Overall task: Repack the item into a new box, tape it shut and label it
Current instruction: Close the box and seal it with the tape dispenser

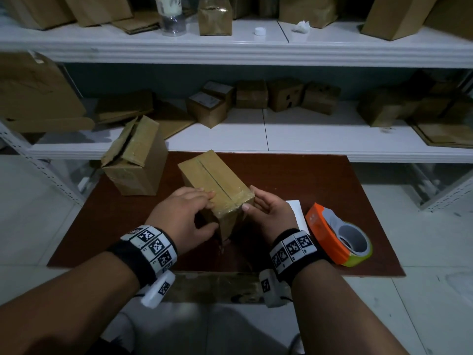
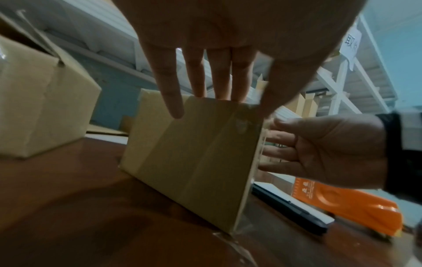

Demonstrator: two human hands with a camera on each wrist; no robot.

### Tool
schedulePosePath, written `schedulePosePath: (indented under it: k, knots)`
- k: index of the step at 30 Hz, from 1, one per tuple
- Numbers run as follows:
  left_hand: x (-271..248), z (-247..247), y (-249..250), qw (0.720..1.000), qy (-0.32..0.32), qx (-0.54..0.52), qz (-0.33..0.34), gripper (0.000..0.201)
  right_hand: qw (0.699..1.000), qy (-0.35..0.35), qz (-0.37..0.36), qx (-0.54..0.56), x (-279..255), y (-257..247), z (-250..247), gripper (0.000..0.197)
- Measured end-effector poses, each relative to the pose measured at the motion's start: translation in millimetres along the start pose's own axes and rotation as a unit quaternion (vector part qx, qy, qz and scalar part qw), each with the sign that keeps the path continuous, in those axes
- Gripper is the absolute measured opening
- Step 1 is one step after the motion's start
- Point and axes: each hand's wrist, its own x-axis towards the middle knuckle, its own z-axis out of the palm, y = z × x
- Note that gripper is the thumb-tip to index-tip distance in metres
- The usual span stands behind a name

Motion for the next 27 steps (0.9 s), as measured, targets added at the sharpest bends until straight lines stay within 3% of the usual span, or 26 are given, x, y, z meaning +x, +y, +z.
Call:
schedulePosePath:
  k: [3,7,12,18,25,27]
  knots:
    - [0.3,2.2,3.3,1.0,0.003,-0.025,-0.018,0.056,1.0,0.016,0.006,0.009,-2.7,-6.3,-2.7,0.039]
    - [5.6,5.3,-0.1,0.998,0.027,-0.057,-0.025,0.052,0.999,0.035,-0.008,0.001,-6.0,-11.4,-4.5,0.019]
    - [6.4,10.5,0.5,0.997,0.041,-0.062,-0.034,0.024,0.997,0.043,-0.046,-0.038,-5.3,-12.4,-1.2,0.013]
    - [10.0,7.2,17.4,0.997,0.024,-0.01,-0.073,0.054,0.988,0.088,-0.055,-0.115,0.9,-13.7,6.9,0.016]
    - [16.4,7.4,23.2,0.996,0.025,0.01,-0.083,0.028,0.976,0.146,-0.016,-0.158,5.2,-20.4,22.5,0.01]
    - [15.8,7.5,24.4,0.996,0.022,0.014,-0.082,0.026,0.978,0.151,-0.015,-0.146,5.1,-21.9,24.0,0.019]
